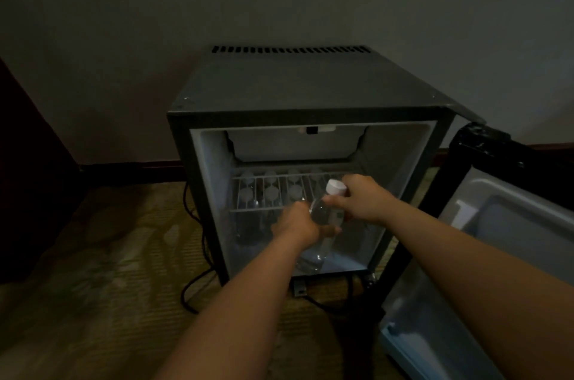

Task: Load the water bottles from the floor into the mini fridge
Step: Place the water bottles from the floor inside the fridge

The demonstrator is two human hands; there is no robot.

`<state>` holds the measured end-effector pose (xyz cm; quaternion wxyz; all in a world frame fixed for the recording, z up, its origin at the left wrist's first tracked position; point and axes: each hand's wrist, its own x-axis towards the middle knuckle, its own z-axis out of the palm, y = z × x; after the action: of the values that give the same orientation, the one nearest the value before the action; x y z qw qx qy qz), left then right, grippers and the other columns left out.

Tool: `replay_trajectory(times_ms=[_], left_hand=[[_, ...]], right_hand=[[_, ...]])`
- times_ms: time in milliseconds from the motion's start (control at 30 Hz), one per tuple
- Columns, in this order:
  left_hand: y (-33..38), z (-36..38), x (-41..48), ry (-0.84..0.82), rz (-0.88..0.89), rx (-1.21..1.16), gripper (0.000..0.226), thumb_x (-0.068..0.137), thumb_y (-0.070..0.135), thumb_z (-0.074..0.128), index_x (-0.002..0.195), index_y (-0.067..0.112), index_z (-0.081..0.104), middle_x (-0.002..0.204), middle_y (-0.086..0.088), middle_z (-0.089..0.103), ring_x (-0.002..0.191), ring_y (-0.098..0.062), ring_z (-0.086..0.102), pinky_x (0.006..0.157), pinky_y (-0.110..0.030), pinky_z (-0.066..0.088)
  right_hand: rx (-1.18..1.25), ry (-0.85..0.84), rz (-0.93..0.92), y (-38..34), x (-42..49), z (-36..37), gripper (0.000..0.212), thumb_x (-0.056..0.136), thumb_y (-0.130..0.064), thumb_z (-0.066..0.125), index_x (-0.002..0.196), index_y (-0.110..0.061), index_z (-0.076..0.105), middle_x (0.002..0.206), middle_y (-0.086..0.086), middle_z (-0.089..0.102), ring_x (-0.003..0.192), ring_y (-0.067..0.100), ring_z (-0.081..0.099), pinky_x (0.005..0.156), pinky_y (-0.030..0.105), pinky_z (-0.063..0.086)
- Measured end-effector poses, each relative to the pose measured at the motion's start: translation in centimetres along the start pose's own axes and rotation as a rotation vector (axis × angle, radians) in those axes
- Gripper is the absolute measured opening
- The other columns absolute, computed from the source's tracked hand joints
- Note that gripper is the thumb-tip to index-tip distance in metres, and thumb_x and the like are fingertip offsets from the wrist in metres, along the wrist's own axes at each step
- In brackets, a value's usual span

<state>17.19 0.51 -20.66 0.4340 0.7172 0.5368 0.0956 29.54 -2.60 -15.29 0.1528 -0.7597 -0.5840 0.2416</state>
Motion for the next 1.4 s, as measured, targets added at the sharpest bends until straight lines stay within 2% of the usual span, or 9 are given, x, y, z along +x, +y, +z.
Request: replay_trajectory(times_ms=[133, 267, 433, 567, 800, 967, 1100, 1300, 1400], left_hand=[[-1.4, 0.8, 2.1, -0.071, -0.009, 0.009, 0.051, 0.069, 0.046, 0.075, 0.113, 0.024, 0.062, 0.112, -0.002, 0.066, 0.105, -0.021, 0.061, 0.093, -0.043, 0.051], [-3.4, 2.1, 4.5, -0.206, -0.078, -0.062, 0.055, 0.077, 0.036, 0.072, 0.126, 0.017, 0.056, 0.125, -0.010, 0.060, 0.112, -0.027, 0.058, 0.096, -0.044, 0.050], [-5.2, 3.3, 6.0, -0.274, -0.109, -0.111, 0.057, 0.090, 0.023, 0.060, 0.140, 0.009, 0.038, 0.145, -0.012, 0.041, 0.132, -0.028, 0.041, 0.111, -0.037, 0.036], [-6.2, 4.2, 7.1, -0.252, -0.154, -0.107, 0.042, 0.095, 0.017, 0.049, 0.134, 0.002, 0.044, 0.138, -0.018, 0.048, 0.126, -0.031, 0.048, 0.105, -0.033, 0.040], [-7.4, 4.2, 8.7, -0.309, -0.350, -0.286, 0.043, 0.097, 0.016, 0.044, 0.140, 0.016, 0.039, 0.142, -0.008, 0.044, 0.128, -0.025, 0.047, 0.102, -0.037, 0.042], [-8.0, 4.9, 9.7, -0.261, -0.475, -0.537, 0.036, 0.095, 0.016, 0.045, 0.131, 0.023, 0.049, 0.126, -0.005, 0.059, 0.103, -0.018, 0.058, 0.080, -0.032, 0.045], [-8.0, 5.0, 9.8, -0.256, -0.533, -0.673, 0.014, 0.095, 0.014, 0.045, 0.101, 0.017, 0.057, 0.105, -0.005, 0.058, 0.094, -0.016, 0.055, 0.079, -0.032, 0.043], [-7.8, 6.0, 10.7, -0.308, -0.467, -0.690, 0.040, 0.098, 0.023, 0.043, 0.138, 0.025, 0.040, 0.138, -0.003, 0.048, 0.117, -0.019, 0.048, 0.094, -0.032, 0.044], [-7.7, 6.3, 11.1, -0.309, -0.451, -0.684, 0.048, 0.098, 0.026, 0.043, 0.142, 0.036, 0.030, 0.140, 0.001, 0.045, 0.113, -0.016, 0.047, 0.088, -0.030, 0.043]], right_hand=[[-0.047, -0.007, 0.077, 0.9, 1.6, 2.1, 0.029, 0.088, -0.034, 0.062, 0.071, -0.016, 0.046, 0.088, 0.009, 0.057, 0.084, 0.022, 0.056, 0.069, 0.028, 0.040], [-0.096, -0.050, 0.135, 2.0, 3.0, 4.2, 0.034, 0.088, -0.038, 0.060, 0.101, -0.007, 0.060, 0.107, 0.014, 0.062, 0.099, 0.028, 0.060, 0.077, 0.031, 0.047], [-0.037, -0.076, 0.196, 4.3, 4.5, 7.6, 0.045, 0.085, -0.034, 0.064, 0.123, -0.012, 0.055, 0.126, 0.012, 0.059, 0.115, 0.026, 0.057, 0.093, 0.031, 0.048], [-0.068, -0.076, 0.203, 5.2, 5.1, 8.9, 0.043, 0.089, -0.029, 0.059, 0.128, -0.012, 0.053, 0.133, 0.012, 0.055, 0.120, 0.025, 0.055, 0.095, 0.027, 0.044], [0.042, -0.031, 0.280, 5.7, 7.2, 10.3, 0.038, 0.091, -0.032, 0.057, 0.123, -0.012, 0.059, 0.132, 0.011, 0.057, 0.119, 0.026, 0.055, 0.093, 0.027, 0.042], [0.128, -0.024, 0.256, 5.8, 7.8, 11.5, 0.043, 0.089, -0.026, 0.061, 0.127, -0.009, 0.055, 0.134, 0.012, 0.055, 0.123, 0.028, 0.052, 0.098, 0.030, 0.041], [0.202, 0.008, 0.262, 6.8, 8.2, 11.8, 0.043, 0.089, -0.024, 0.061, 0.127, -0.003, 0.054, 0.133, 0.015, 0.055, 0.122, 0.029, 0.052, 0.097, 0.029, 0.039], [0.277, 0.153, 0.374, 7.6, 9.9, 12.7, 0.044, 0.090, -0.031, 0.060, 0.124, -0.003, 0.058, 0.129, 0.018, 0.059, 0.119, 0.030, 0.055, 0.093, 0.028, 0.043], [0.338, 0.202, 0.374, 8.1, 10.5, 13.4, 0.045, 0.090, -0.031, 0.058, 0.128, -0.007, 0.055, 0.131, 0.017, 0.057, 0.122, 0.030, 0.054, 0.098, 0.031, 0.042]])
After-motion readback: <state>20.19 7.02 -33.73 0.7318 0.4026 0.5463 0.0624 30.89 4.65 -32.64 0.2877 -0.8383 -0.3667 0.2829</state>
